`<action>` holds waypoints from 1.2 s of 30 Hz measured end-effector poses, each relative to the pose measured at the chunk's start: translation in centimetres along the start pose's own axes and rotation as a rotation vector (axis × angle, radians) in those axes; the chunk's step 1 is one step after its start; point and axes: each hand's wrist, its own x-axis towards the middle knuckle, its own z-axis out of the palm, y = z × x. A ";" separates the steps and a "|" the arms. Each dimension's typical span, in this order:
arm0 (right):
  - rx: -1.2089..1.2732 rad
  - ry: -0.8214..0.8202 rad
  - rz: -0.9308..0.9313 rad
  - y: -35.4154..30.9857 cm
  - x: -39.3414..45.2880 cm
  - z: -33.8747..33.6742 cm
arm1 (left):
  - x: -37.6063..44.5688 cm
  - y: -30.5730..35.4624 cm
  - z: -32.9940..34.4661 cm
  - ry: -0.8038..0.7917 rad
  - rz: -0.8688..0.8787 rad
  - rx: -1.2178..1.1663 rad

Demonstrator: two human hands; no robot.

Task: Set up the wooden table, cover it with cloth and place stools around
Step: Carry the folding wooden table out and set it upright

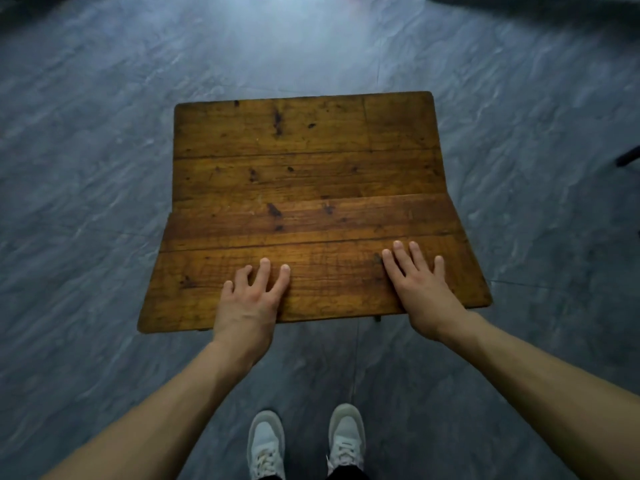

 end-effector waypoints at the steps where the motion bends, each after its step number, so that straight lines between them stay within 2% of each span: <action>1: 0.008 0.007 0.000 -0.6 0.4 -0.1 | 0.2 -0.7 0.0 0.006 -0.004 0.000; 19: 0.047 0.036 0.126 -11.8 4.5 1.2 | 4.4 -13.7 2.7 0.044 0.161 0.066; 26: -0.044 0.006 0.166 -12.8 3.1 6.1 | 2.7 -12.8 8.0 0.013 0.205 0.034; 32: -0.053 0.088 0.159 -12.7 3.8 8.9 | 2.4 -11.8 10.7 0.098 0.182 0.009; 36: 0.040 0.009 0.150 -11.8 3.4 7.7 | 2.2 -10.8 9.5 -0.002 0.127 -0.024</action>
